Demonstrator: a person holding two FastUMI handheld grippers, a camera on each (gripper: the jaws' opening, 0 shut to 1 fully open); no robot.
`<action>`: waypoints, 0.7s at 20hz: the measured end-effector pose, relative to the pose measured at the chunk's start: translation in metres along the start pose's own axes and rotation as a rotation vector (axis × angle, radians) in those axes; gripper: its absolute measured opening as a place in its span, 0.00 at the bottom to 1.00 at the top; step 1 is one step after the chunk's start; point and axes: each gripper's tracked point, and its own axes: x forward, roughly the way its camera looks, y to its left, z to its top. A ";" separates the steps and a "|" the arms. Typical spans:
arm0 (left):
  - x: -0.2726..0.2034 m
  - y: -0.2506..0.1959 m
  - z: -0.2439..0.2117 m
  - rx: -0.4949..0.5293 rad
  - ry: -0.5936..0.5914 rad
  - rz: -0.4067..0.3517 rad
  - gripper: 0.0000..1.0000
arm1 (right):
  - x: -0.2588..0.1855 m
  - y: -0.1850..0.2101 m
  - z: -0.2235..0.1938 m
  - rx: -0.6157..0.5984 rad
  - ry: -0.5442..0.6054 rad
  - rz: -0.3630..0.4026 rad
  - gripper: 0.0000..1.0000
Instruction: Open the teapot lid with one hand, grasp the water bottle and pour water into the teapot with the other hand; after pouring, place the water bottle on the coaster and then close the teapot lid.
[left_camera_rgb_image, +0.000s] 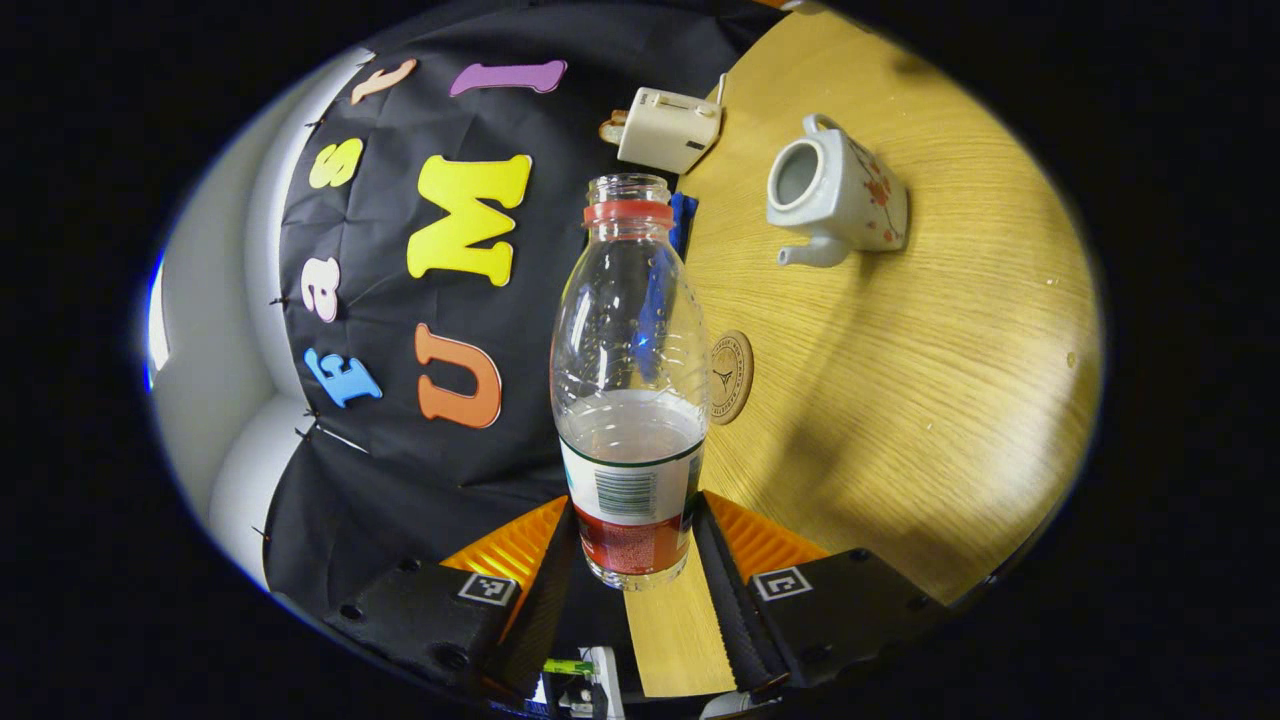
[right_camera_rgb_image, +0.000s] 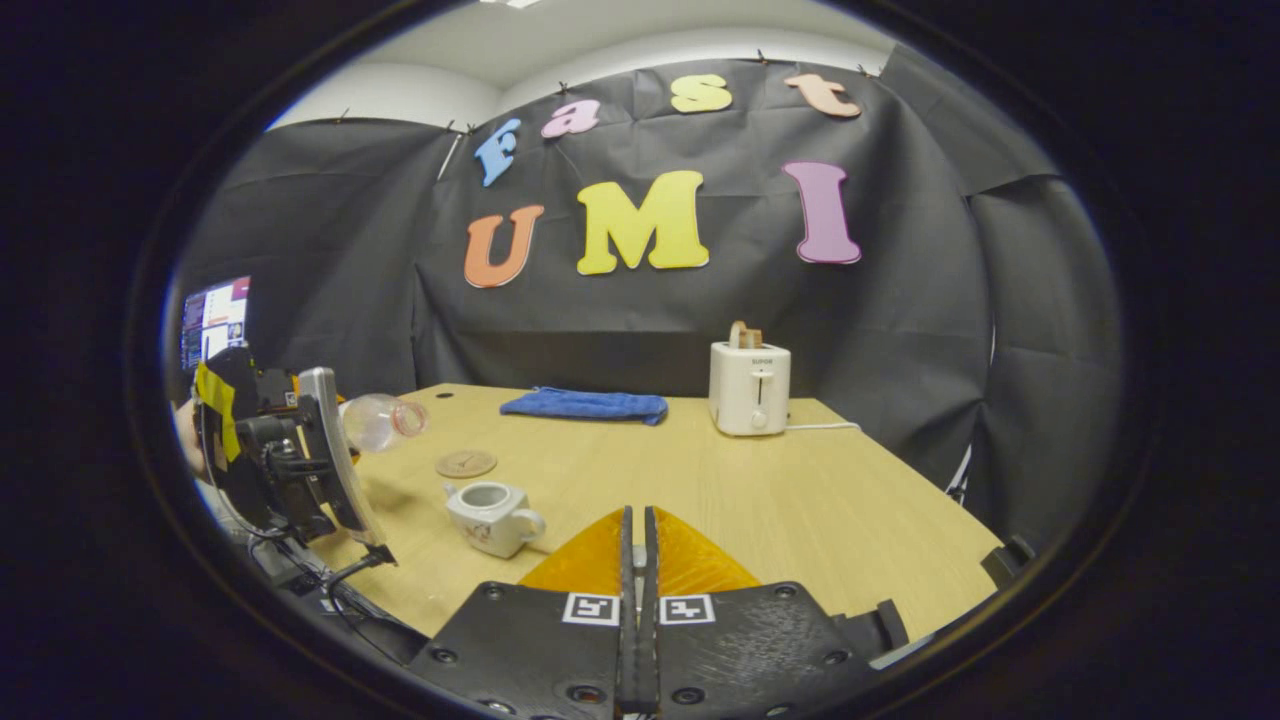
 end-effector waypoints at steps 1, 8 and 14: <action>0.000 0.002 0.003 0.027 0.000 0.005 0.70 | -0.001 -0.001 0.001 0.000 -0.004 0.000 0.00; 0.005 0.010 0.010 0.186 0.036 0.016 0.70 | -0.004 -0.006 -0.003 0.018 -0.009 0.003 0.00; 0.006 0.011 0.016 0.264 0.048 0.021 0.70 | -0.005 -0.014 -0.006 0.031 -0.008 0.000 0.00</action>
